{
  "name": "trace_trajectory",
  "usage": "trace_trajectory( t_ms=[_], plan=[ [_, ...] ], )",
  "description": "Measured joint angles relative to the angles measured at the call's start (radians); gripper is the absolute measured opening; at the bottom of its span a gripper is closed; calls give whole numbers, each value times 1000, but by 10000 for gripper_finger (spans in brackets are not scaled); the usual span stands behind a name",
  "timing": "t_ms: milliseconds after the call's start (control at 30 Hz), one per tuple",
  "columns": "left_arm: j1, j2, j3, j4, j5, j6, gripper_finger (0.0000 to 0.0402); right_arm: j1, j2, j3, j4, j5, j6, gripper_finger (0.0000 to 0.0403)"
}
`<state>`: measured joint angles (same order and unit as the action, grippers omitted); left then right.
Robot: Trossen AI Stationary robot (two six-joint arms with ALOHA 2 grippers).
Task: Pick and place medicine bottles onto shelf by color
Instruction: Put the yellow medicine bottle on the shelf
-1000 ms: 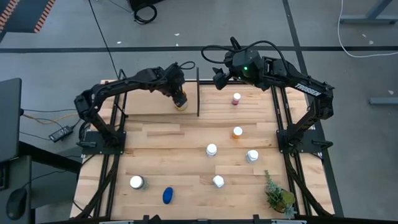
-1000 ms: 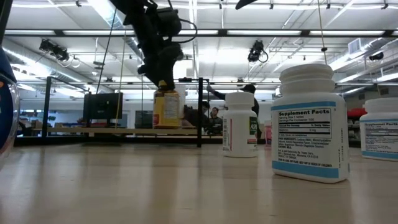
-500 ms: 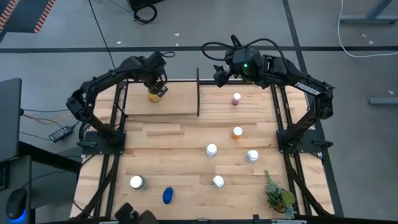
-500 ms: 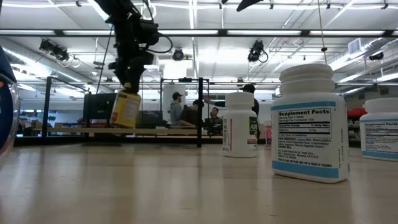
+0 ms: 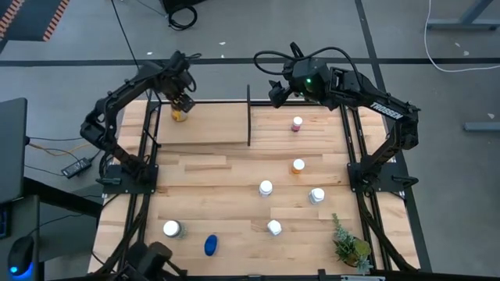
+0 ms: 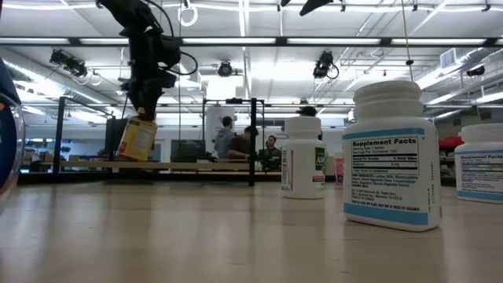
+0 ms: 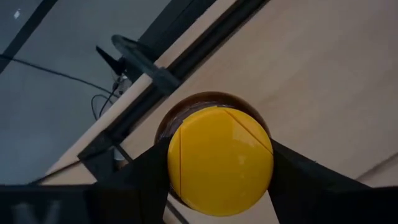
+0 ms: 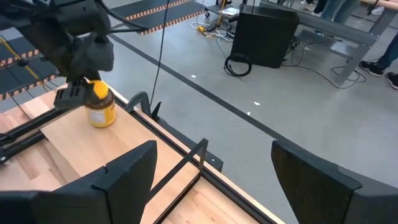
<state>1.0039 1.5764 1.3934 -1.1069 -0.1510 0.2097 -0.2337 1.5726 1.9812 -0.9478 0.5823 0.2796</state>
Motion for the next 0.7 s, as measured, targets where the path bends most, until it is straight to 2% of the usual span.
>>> trace_trajectory(
  t_ms=[200,467,600,700],
  plan=[
    [50,-1,1,-14,66,149,240,-8,0,0,0,0,-12,323],
    [89,-2,3,-68,69,312,221,-33,0,0,0,-4,-22,323],
    [100,-2,3,-76,67,317,234,-38,0,0,0,-8,-22,323],
    [99,-2,3,-79,18,276,236,-42,0,0,0,-8,-22,323]
  ],
)
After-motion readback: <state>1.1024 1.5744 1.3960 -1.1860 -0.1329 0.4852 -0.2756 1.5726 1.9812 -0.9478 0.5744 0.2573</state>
